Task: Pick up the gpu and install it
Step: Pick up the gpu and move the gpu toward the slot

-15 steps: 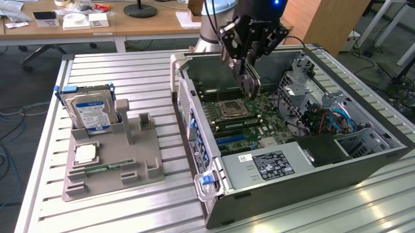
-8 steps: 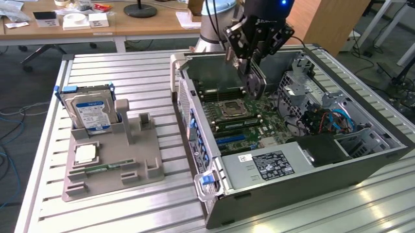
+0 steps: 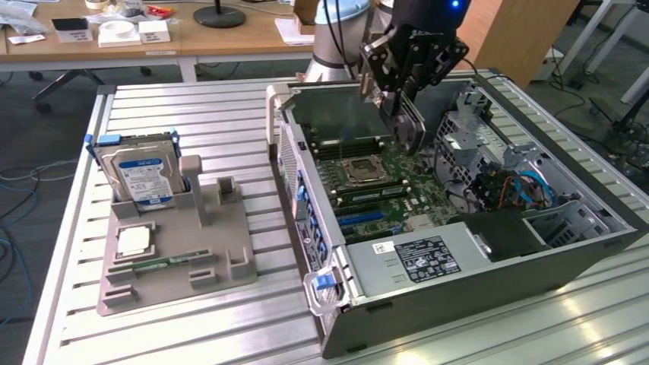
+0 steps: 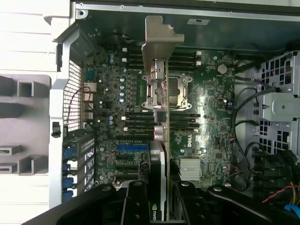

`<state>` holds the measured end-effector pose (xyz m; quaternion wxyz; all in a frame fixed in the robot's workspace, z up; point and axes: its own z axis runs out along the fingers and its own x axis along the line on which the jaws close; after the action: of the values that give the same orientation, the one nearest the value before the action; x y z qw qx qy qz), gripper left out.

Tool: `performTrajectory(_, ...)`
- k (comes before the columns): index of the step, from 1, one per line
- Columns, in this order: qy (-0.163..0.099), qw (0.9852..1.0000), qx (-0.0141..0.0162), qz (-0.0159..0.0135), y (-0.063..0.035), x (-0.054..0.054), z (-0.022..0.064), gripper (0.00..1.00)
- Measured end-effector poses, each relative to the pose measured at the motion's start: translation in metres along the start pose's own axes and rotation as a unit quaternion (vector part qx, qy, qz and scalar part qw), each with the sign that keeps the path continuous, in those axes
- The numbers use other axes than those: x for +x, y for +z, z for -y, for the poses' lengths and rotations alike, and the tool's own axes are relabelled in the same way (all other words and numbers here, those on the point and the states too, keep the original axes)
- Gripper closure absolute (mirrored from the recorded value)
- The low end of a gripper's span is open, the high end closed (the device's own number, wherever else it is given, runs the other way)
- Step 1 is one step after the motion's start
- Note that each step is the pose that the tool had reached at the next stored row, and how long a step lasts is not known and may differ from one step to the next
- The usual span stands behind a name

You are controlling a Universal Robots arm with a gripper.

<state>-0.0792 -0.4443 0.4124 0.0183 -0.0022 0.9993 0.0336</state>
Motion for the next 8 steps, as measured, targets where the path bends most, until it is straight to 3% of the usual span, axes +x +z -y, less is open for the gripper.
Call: performTrajectory(8, 0.0, 1.0, 0.0, 0.0, 0.0004, -0.011, 0.0001, 0.73)
